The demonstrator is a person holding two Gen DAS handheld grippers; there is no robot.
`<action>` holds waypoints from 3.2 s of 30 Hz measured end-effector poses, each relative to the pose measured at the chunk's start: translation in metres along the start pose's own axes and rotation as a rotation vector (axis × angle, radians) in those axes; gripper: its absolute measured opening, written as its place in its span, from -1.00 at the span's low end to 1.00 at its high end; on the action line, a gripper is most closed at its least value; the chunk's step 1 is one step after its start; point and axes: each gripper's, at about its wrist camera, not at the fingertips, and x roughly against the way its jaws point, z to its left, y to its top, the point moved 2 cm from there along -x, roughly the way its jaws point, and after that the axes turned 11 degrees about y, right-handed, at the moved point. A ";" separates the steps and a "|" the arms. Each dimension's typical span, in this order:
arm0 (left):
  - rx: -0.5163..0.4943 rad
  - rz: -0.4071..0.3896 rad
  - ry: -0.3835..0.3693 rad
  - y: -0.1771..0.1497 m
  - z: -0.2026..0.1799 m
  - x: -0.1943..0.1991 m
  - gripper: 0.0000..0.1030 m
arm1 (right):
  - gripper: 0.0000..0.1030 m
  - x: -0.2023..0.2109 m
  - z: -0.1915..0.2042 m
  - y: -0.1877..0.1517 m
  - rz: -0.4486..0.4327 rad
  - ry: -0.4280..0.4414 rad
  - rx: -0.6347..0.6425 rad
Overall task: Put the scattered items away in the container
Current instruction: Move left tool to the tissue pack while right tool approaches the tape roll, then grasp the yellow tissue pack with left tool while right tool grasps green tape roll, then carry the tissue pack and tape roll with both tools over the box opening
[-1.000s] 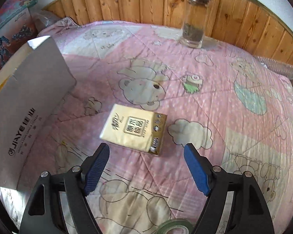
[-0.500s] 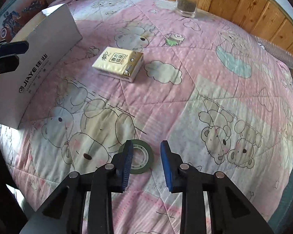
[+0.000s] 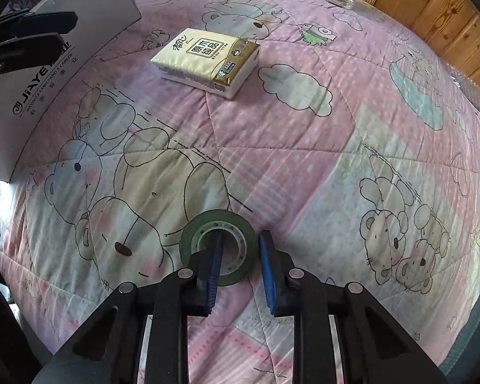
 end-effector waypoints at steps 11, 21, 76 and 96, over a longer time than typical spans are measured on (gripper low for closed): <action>-0.163 0.136 0.017 0.025 -0.028 -0.061 -0.03 | -0.67 0.005 -0.003 0.004 -0.010 0.024 0.003; -0.207 0.102 -0.112 0.018 -0.061 -0.058 0.00 | -0.67 0.015 -0.032 0.015 -0.020 0.012 -0.032; 0.178 0.021 0.027 -0.009 0.005 0.018 0.03 | -0.69 0.069 0.011 0.032 -0.318 0.245 -0.068; 0.233 -0.095 0.169 -0.056 0.054 0.112 0.03 | -0.70 0.108 0.076 0.036 -0.490 0.339 -0.072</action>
